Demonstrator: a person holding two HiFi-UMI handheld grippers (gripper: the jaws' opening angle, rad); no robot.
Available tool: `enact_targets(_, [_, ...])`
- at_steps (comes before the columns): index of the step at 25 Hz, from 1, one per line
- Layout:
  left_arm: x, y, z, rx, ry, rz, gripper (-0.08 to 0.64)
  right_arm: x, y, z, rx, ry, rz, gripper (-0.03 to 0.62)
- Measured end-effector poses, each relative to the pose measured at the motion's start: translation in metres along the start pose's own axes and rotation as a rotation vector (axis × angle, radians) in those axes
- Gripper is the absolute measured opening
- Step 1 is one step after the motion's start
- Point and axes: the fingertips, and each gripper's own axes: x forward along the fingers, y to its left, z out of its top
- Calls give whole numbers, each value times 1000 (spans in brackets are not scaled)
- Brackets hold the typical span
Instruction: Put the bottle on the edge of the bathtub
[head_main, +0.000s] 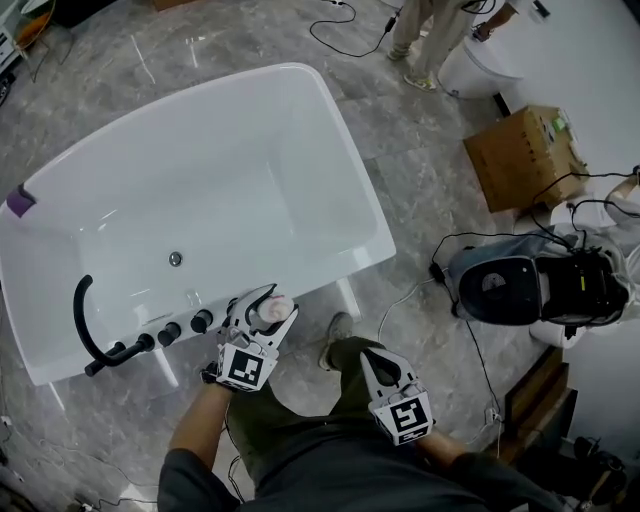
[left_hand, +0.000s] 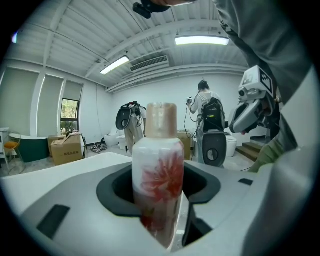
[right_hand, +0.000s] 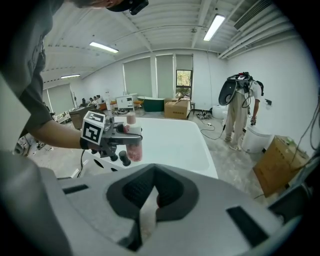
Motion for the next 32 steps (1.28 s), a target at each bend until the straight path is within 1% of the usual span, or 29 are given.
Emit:
enact_targets(6, [21, 2, -29, -20, -4, -1, 229, 15, -8, -17, 5, 16, -10, 0])
enact_targets(13, [32, 3, -57, -34, -1, -9, 229, 31, -9, -32, 5, 29, -10, 0])
enact_targets(17, [35, 0, -59, -13, -18, -18, 229, 37, -10, -38, 0, 40, -7, 1])
enact_targets(19, [38, -3, -59, 13, -2, -32, 230, 40, -10, -39, 2, 44, -3, 0])
enact_targets(21, [40, -7, -64, 39, 32, -47, 230, 41, -8, -39, 6, 45, 0, 0])
enact_targets(22, [39, -8, -66, 38, 43, -49, 230, 41, -7, -39, 7, 46, 2, 0])
enact_targets(26, [32, -4, -75, -4, 81, -33, 233, 41, -8, -39, 17, 45, 4, 0])
enact_targets(29, [31, -4, -76, 6, 96, -37, 235, 42, -7, -39, 22, 44, 10, 0])
enact_targets(32, [34, -5, -77, 15, 108, -44, 259, 44, -6, -37, 21, 41, 16, 0])
